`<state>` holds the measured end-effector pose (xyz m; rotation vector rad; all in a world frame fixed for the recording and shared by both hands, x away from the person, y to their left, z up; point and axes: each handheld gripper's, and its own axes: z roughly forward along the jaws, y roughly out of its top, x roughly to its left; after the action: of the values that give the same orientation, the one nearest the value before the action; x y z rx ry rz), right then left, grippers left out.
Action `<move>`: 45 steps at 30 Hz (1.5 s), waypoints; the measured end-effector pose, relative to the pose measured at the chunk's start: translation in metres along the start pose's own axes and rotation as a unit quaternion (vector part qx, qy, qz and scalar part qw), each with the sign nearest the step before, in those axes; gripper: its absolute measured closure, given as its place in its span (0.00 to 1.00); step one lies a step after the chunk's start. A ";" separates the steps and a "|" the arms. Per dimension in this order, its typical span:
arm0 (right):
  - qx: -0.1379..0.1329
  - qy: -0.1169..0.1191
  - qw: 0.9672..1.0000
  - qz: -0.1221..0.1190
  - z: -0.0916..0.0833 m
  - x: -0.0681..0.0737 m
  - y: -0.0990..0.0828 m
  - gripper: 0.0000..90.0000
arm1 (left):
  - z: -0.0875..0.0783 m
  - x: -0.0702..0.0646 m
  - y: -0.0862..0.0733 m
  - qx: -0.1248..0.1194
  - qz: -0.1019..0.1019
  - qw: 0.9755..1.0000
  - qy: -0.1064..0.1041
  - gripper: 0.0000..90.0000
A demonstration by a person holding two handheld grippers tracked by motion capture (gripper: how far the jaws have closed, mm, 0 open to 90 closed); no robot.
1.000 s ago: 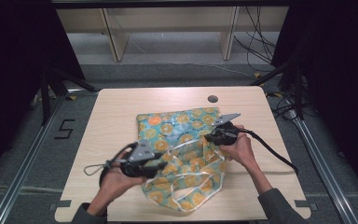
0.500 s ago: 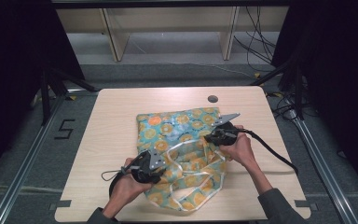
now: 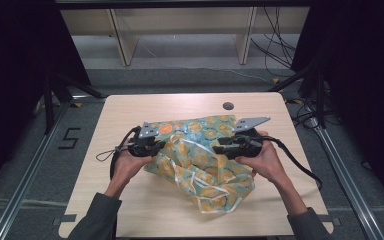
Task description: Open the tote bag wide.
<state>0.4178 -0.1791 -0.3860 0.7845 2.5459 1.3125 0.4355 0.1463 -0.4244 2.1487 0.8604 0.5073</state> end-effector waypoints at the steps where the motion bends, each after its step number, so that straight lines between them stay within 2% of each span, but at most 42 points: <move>1: 0.002 0.006 1.000 -0.009 0.004 0.007 0.002 0.67 | 0.004 0.003 0.002 -0.008 0.009 1.000 0.005 0.98; 2: 0.007 0.016 1.000 -0.023 0.010 0.013 0.004 0.68 | 0.005 0.004 0.003 0.000 0.006 1.000 0.002 0.98; 3: 0.012 0.027 0.999 -0.029 0.016 0.019 0.005 0.68 | 0.006 0.007 0.004 0.007 0.017 1.000 -0.002 0.98; 5: 0.034 0.033 0.998 -0.039 0.027 0.029 0.004 0.70 | 0.007 0.008 0.006 0.006 0.014 1.000 0.000 0.98; 6: 0.045 0.033 0.998 -0.039 0.035 0.032 0.002 0.70 | 0.007 0.010 0.007 0.009 0.013 1.000 -0.002 0.98; 7: 0.065 0.025 0.997 -0.045 0.041 0.033 0.000 0.70 | 0.007 0.010 0.008 0.008 0.009 1.000 0.000 0.98; 8: 0.081 0.011 0.996 -0.041 0.047 0.035 -0.004 0.70 | 0.007 0.011 0.008 0.011 0.003 1.000 -0.002 0.98; 9: 0.093 0.003 0.995 -0.047 0.054 0.035 -0.008 0.69 | 0.007 0.012 0.009 0.009 0.007 1.000 -0.003 0.98; 10: 0.111 -0.002 0.993 -0.042 0.058 0.036 -0.012 0.67 | 0.007 0.014 0.010 0.010 0.009 1.000 -0.006 0.97; 11: 0.116 0.003 0.992 -0.045 0.063 0.035 -0.016 0.64 | 0.007 0.013 0.010 0.010 0.007 1.000 -0.007 0.97; 12: 0.132 0.001 0.990 -0.050 0.067 0.035 -0.018 0.61 | 0.007 0.013 0.011 0.010 0.006 1.000 -0.009 0.97; 13: 0.147 -0.010 0.988 -0.051 0.070 0.036 -0.021 0.59 | 0.008 0.013 0.011 0.010 0.009 1.000 -0.011 0.97; 14: 0.156 -0.020 0.986 -0.047 0.075 0.036 -0.023 0.58 | 0.008 0.011 0.011 0.012 0.001 1.000 -0.011 0.97; 15: 0.168 -0.015 0.984 -0.053 0.079 0.033 -0.025 0.56 | 0.008 0.013 0.012 0.011 0.015 1.000 -0.010 0.97; 17: 0.177 -0.002 0.984 -0.034 0.086 0.031 -0.030 0.55 | 0.008 0.011 0.013 0.007 0.006 1.000 -0.013 0.96; 19: 0.193 0.005 0.980 -0.041 0.094 0.029 -0.035 0.53 | 0.007 0.012 0.013 0.006 0.008 1.000 -0.015 0.96; 20: 0.205 0.007 0.978 -0.028 0.097 0.031 -0.038 0.52 | 0.007 0.011 0.014 0.006 0.007 1.000 -0.016 0.96; 21: 0.208 0.010 0.977 -0.036 0.100 0.029 -0.040 0.53 | 0.007 0.011 0.014 0.006 0.007 1.000 -0.015 0.96; 22: 0.204 0.015 0.978 -0.045 0.104 0.027 -0.043 0.54 | 0.007 0.011 0.013 0.006 0.006 1.000 -0.016 0.96; 23: 0.208 0.014 0.977 -0.049 0.106 0.025 -0.044 0.57 | 0.007 0.011 0.013 0.006 0.004 1.000 -0.017 0.95; 24: 0.214 0.011 0.976 -0.037 0.107 0.028 -0.046 0.68 | 0.007 0.011 0.013 0.005 0.005 1.000 -0.017 0.95; 26: 0.211 0.020 0.975 -0.060 0.107 0.029 -0.047 0.88 | 0.007 0.011 0.012 0.004 0.000 1.000 -0.020 0.95; 27: 0.208 0.023 0.976 -0.066 0.106 0.030 -0.046 0.94 | 0.007 0.012 0.012 0.002 -0.002 1.000 -0.022 0.95; 28: 0.199 0.028 0.976 -0.084 0.105 0.028 -0.044 0.98 | 0.007 0.011 0.011 0.002 -0.006 1.000 -0.023 0.94; 29: 0.199 0.027 0.977 -0.069 0.100 0.030 -0.042 1.00 | 0.007 0.011 0.010 0.005 -0.006 1.000 -0.025 0.93; 30: 0.187 0.025 0.980 -0.066 0.096 0.029 -0.039 1.00 | 0.007 0.012 0.009 0.008 0.002 1.000 -0.025 0.93; 31: 0.172 0.026 0.982 -0.078 0.090 0.025 -0.033 1.00 | 0.007 0.012 0.007 0.013 0.006 1.000 -0.023 0.92; 32: 0.153 0.016 0.986 -0.061 0.082 0.024 -0.028 1.00 | 0.007 0.012 0.006 0.017 0.011 1.000 -0.021 0.92; 33: 0.128 0.011 0.989 -0.067 0.074 0.019 -0.021 1.00 | 0.008 0.011 0.003 0.023 0.007 1.000 -0.018 0.91; 34: 0.104 0.003 0.993 -0.055 0.066 0.014 -0.014 1.00 | 0.008 0.011 0.001 0.027 0.005 0.999 -0.022 0.90; 35: 0.087 -0.009 0.996 -0.035 0.057 0.008 -0.007 1.00 | 0.009 0.011 -0.001 0.029 0.011 0.999 -0.021 0.89; 36: 0.058 -0.019 0.997 -0.042 0.051 -0.001 -0.001 1.00 | 0.010 0.009 -0.004 0.035 0.014 0.999 -0.020 0.88; 37: 0.048 -0.032 0.998 -0.031 0.047 -0.008 0.004 1.00 | 0.010 0.006 -0.007 0.040 0.007 0.999 -0.024 0.85; 40: 0.057 -0.084 0.995 -0.021 0.047 -0.034 0.011 1.00 | 0.005 -0.003 -0.014 0.048 0.015 0.998 -0.028 0.74; 41: 0.064 -0.090 0.994 -0.017 0.051 -0.040 0.011 1.00 | -0.001 -0.008 -0.013 0.045 0.019 0.999 -0.022 0.68; 43: 0.086 -0.094 0.992 -0.007 0.059 -0.049 0.009 1.00 | -0.017 -0.019 -0.006 0.036 0.050 0.998 -0.006 0.59; 44: 0.087 -0.098 0.991 -0.008 0.065 -0.053 0.007 1.00 | -0.026 -0.026 -0.001 0.025 0.064 0.998 -0.002 0.56; 45: 0.092 -0.099 0.991 -0.002 0.070 -0.055 0.006 1.00 | -0.034 -0.035 0.006 0.006 0.069 0.998 0.003 0.55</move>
<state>0.4933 -0.1561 -0.4277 0.8952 2.5294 0.9538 0.3933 0.1354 -0.4010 2.2294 0.7229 0.5789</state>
